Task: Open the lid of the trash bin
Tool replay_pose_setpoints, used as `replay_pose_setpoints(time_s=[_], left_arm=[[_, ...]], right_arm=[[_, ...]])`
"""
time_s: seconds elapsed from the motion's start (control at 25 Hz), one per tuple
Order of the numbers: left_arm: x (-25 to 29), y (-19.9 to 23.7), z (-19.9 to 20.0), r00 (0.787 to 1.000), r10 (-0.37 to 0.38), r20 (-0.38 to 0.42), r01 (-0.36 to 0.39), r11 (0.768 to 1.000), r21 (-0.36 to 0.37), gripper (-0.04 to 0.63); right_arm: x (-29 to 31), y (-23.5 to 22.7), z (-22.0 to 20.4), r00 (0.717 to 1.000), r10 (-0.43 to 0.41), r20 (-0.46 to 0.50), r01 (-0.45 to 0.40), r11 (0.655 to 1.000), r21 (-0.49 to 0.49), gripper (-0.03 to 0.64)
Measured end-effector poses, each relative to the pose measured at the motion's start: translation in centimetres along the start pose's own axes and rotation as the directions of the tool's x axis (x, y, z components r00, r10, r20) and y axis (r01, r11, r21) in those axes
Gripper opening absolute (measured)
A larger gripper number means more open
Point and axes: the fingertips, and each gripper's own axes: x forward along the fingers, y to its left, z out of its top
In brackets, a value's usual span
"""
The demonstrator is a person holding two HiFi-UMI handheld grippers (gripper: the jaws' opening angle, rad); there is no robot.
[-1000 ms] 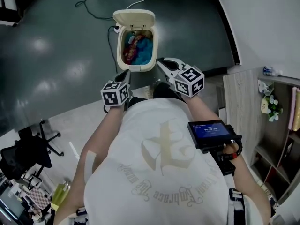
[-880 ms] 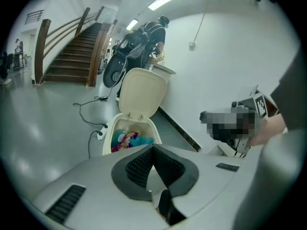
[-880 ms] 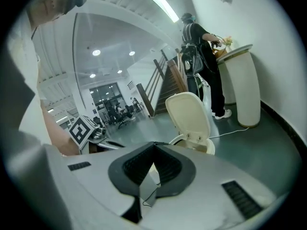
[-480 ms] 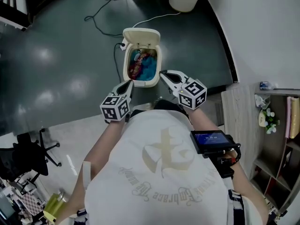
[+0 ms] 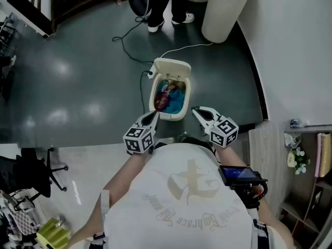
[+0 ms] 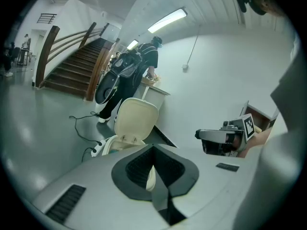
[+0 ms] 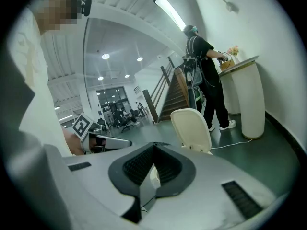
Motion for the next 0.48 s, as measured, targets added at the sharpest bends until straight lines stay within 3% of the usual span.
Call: replay_pose_setpoints(time_s=[0.48], left_arm=[[-0.19,0.16,0.61,1.0,0.002,0.014,-0.002,1.0,0.021,0.011]], right_arm=[[-0.08,-0.29,0.23,1.0,-0.011,0.005,0.011,1.0,-0.024,0.003]])
